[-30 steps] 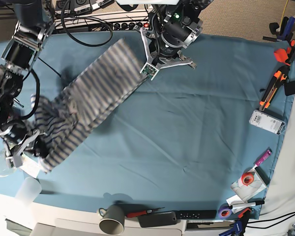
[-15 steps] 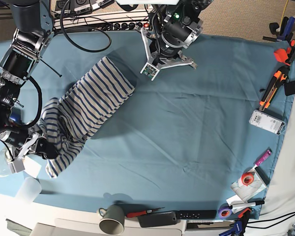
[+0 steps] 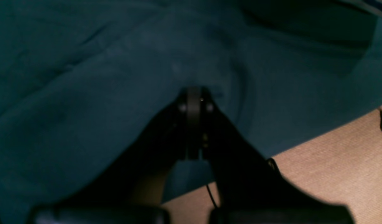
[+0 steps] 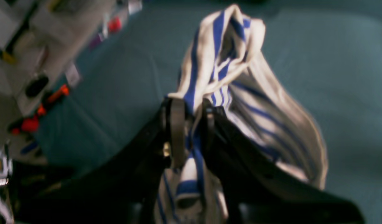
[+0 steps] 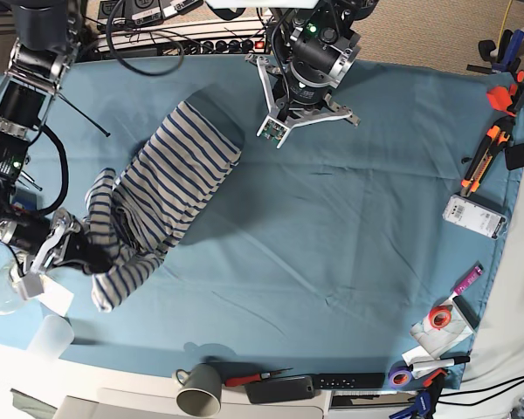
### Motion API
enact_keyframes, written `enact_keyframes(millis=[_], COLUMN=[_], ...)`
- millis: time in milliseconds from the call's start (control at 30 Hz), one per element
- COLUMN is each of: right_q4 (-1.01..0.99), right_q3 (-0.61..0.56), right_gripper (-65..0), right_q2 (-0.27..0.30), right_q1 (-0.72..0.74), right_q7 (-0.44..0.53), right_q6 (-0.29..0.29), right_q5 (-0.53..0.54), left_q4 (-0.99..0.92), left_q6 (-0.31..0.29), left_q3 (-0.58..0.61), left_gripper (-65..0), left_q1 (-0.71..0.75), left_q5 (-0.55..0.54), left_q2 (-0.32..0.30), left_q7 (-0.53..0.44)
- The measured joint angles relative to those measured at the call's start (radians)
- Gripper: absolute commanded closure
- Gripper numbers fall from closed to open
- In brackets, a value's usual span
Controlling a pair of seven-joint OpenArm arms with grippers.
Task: Fold the T-shirt properly
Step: 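Fold the right gripper's end over onto the doubled strip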
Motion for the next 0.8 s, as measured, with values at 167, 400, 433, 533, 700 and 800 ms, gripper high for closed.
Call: enact_keyframes(millis=[167, 400, 433, 533, 700, 800], right_q4=[0.000, 0.000, 0.000, 0.001, 0.008, 0.030], right_q3=[-0.058, -0.233, -0.263, -0.349, -0.455, -0.494], right_gripper=[0.0, 0.0, 0.0, 0.0, 0.0, 0.0], right_q2=[0.006, 0.011, 0.014, 0.039, 0.089, 0.111], right_q1=[-0.012, -0.012, -0.012, -0.012, -0.015, -0.027], right_q7=[0.002, 0.004, 0.003, 0.010, 0.009, 0.008], right_q6=[0.000, 0.000, 0.000, 0.000, 0.000, 0.000], right_q5=[0.086, 0.087, 0.101, 0.124, 0.124, 0.122], left_q4=[0.000, 0.000, 0.000, 0.000, 0.000, 0.000], left_q6=[0.000, 0.000, 0.000, 0.000, 0.000, -0.004], left_q3=[0.000, 0.000, 0.000, 0.000, 0.000, 0.002], left_gripper=[0.0, 0.0, 0.0, 0.0, 0.0, 0.0], left_q1=[0.000, 0.000, 0.000, -0.002, -0.006, -0.010], left_q5=[0.000, 0.000, 0.000, 0.000, 0.002, 0.008], left_q2=[0.000, 0.000, 0.000, 0.000, 0.000, 0.000], left_q7=[-0.026, -0.034, -0.045, -0.052, -0.052, -0.052])
